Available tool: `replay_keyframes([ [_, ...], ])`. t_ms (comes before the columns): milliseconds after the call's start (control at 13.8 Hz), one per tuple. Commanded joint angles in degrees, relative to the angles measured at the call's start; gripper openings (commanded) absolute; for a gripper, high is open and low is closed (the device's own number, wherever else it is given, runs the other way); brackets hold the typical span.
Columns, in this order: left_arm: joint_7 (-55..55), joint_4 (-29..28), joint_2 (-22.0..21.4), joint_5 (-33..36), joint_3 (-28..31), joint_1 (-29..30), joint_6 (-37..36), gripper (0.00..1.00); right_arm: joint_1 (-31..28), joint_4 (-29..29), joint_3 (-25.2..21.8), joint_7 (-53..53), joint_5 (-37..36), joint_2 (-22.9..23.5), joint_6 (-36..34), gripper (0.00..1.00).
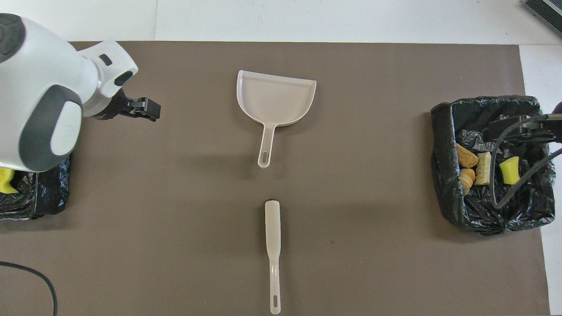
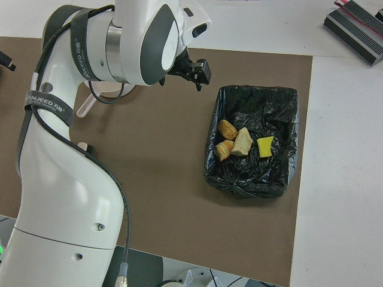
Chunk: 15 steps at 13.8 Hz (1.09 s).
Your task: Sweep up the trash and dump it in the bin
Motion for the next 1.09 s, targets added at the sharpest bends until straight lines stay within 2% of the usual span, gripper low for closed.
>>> replay_keyframes([
  [0,4.43,-2.81,-6.46,-1.08,-0.54,4.21,-4.09,1.00,-0.21,0.29,0.00,-0.78,1.06,-0.19,-0.96,1.00],
  [291,8.38,-6.68,-12.35,-1.08,-0.45,4.84,-8.84,1.00,-0.21,0.21,0.00,-0.78,0.97,-0.19,-0.96,1.00],
  [508,11.28,-7.13,-15.79,-1.08,-0.45,6.93,-13.67,1.00,-0.21,0.20,0.00,-0.78,0.97,-0.19,-0.96,1.00],
  [872,12.44,-4.93,-16.14,-1.25,-0.19,8.18,-16.93,1.00,-0.21,0.21,0.00,-0.78,0.97,-0.19,-0.96,1.00],
  [1017,12.26,-5.19,-16.49,-3.70,0.08,8.44,-14.84,1.00,-0.21,0.21,0.00,-0.78,1.06,-0.19,-0.96,1.00],
])
